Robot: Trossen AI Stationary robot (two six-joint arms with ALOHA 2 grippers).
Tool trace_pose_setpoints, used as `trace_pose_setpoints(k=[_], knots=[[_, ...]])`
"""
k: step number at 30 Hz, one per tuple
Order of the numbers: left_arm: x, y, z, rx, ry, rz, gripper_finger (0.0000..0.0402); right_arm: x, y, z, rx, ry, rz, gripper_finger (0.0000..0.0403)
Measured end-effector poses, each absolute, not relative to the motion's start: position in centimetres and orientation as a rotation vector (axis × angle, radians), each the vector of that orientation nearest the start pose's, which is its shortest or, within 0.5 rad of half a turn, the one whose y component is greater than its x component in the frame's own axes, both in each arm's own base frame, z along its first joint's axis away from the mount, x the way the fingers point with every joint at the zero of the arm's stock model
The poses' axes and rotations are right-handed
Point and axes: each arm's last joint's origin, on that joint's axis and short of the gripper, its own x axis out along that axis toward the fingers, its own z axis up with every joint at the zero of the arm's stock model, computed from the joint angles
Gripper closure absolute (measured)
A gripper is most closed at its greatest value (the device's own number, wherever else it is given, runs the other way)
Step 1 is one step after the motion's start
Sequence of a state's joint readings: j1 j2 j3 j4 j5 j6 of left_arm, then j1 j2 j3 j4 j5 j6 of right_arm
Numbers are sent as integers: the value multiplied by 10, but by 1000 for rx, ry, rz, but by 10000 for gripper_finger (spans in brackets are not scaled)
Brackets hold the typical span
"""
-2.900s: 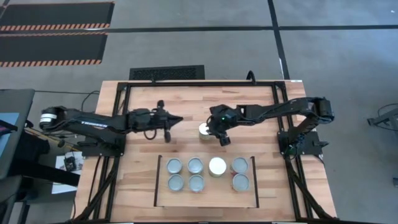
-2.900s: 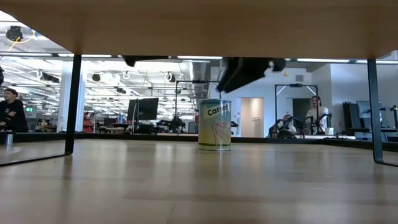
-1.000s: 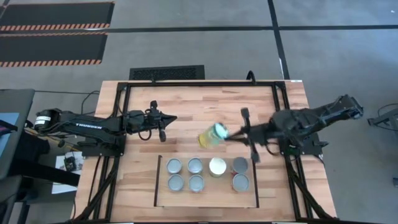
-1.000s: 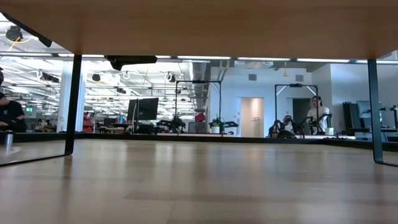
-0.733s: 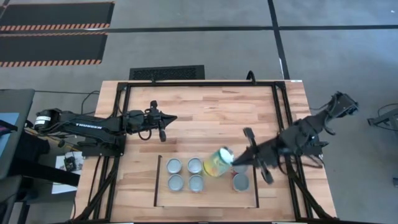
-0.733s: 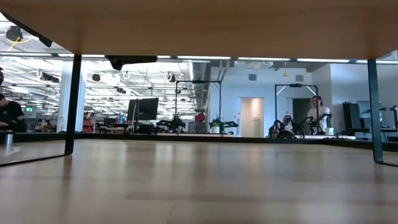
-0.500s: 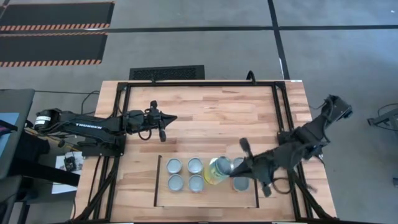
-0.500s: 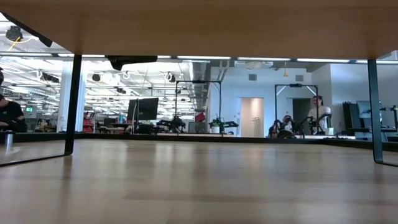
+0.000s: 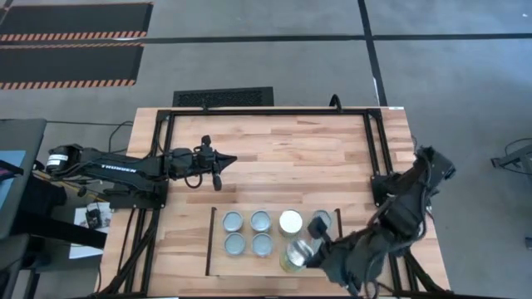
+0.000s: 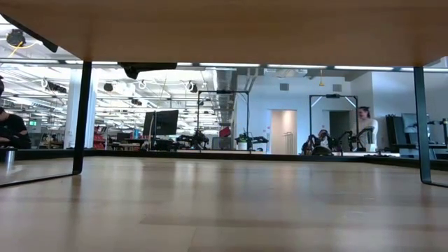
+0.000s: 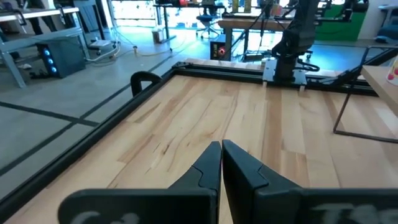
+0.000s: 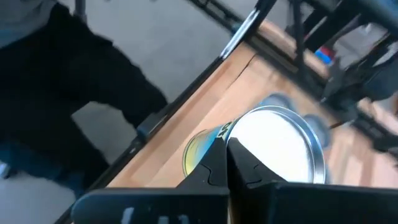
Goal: Pick and place cans onto a shelf
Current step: Put the green carrot can on the shelf aligned with other cans on the shelf
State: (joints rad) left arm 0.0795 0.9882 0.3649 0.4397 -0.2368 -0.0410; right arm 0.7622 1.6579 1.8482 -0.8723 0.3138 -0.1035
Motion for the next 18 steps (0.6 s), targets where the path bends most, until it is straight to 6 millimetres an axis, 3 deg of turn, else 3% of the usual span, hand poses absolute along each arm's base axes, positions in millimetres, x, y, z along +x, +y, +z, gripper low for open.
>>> trace_pose_setpoints(k=[10,18], knots=[[202,23,212,-24,178,320,398,274,246,377,-387,726,305,400],[202,23,212,-23,177,321,398,278,247,369,-340,763,261,400]])
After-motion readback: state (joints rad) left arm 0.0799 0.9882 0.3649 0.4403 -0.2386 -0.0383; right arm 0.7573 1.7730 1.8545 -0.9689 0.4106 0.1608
